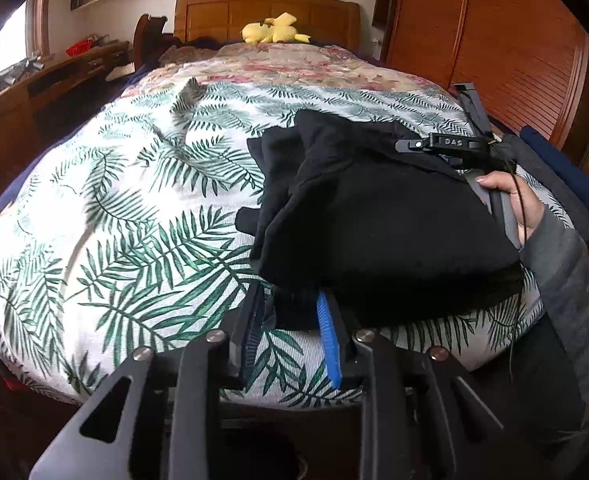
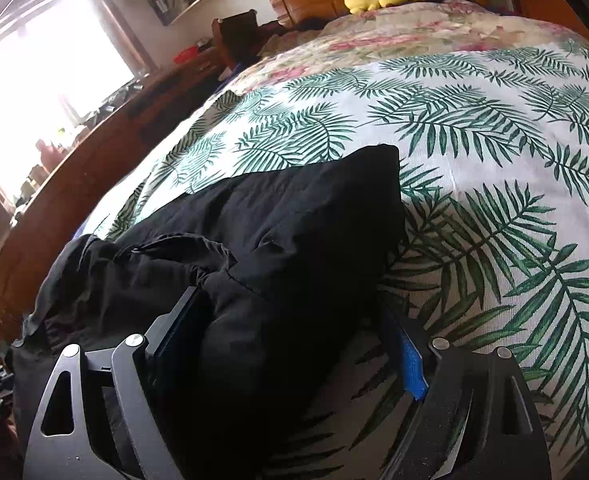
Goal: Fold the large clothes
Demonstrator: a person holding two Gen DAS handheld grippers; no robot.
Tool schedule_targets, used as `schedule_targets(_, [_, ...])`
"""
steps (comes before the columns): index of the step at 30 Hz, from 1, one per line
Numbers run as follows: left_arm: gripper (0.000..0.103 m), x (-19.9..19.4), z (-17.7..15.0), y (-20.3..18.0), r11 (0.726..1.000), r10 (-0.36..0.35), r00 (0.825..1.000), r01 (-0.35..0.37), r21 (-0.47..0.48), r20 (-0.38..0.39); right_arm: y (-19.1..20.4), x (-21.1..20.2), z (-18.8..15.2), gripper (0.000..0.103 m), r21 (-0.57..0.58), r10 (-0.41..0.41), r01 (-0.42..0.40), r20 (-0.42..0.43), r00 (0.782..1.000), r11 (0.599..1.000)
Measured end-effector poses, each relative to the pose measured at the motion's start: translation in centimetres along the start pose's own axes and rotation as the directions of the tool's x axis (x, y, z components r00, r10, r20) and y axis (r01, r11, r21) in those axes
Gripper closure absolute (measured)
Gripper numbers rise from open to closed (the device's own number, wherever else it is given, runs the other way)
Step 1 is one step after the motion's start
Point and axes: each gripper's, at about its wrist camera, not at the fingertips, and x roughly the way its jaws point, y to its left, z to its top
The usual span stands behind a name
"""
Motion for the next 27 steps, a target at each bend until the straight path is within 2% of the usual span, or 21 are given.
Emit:
schedule_targets(10, [0.075,2.6,-0.4,-0.6,1.0,-0.004,0.999,0.004,-0.01,-0.05,0.1,0.0,0.0,0.017,-0.001,-0.001,0.001,-0.001,1.0,1.0])
schedule_targets(27, [0.074,3.4,-1.0,-0.4,0.999,-0.018,0.999,0.017,-0.035,-0.047,0.1,0.0,0.0,0.017,0.001,0.001,-0.001,-0.003,1.0,1.0])
